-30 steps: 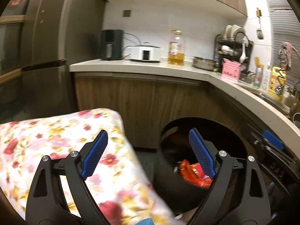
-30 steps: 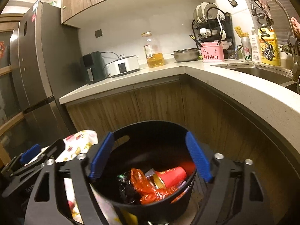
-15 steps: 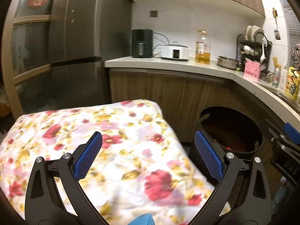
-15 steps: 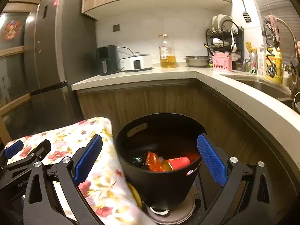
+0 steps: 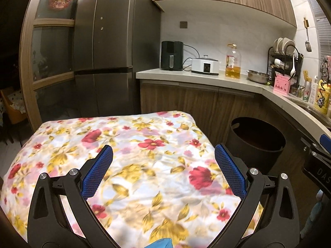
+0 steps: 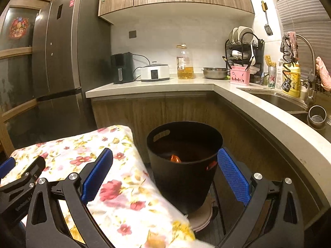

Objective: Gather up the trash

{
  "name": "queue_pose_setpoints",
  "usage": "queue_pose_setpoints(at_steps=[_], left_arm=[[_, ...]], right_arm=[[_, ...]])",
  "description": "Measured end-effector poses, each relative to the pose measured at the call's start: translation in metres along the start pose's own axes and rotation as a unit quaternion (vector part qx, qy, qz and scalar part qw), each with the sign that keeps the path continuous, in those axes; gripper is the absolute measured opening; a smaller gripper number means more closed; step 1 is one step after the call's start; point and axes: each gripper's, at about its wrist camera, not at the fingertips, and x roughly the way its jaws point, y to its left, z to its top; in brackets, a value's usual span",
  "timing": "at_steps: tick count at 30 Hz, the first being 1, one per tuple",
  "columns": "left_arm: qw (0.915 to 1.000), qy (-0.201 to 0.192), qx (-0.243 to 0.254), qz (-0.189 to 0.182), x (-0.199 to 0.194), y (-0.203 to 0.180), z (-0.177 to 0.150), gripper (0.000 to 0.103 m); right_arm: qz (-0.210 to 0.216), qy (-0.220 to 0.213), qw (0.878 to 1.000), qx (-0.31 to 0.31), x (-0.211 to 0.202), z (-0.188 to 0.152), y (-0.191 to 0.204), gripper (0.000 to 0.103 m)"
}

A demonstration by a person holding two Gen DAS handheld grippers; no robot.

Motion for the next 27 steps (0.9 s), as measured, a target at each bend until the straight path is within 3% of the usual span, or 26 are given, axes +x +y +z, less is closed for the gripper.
queue_pose_setpoints(at_steps=[12, 27], left_arm=[[0.9998, -0.008, -0.014, -0.012, -0.053, 0.025, -0.016, 0.097], [0.9996, -0.013, -0.025, -0.006, -0.085, 0.041, -0.024, 0.097]], right_arm=[[0.016, -0.006, 1.000, -0.012, -0.060, -0.015, 0.018, 0.097], [0.033, -0.016, 0.999, -0.034, -0.096, -0.025, 0.036, 0.097]])
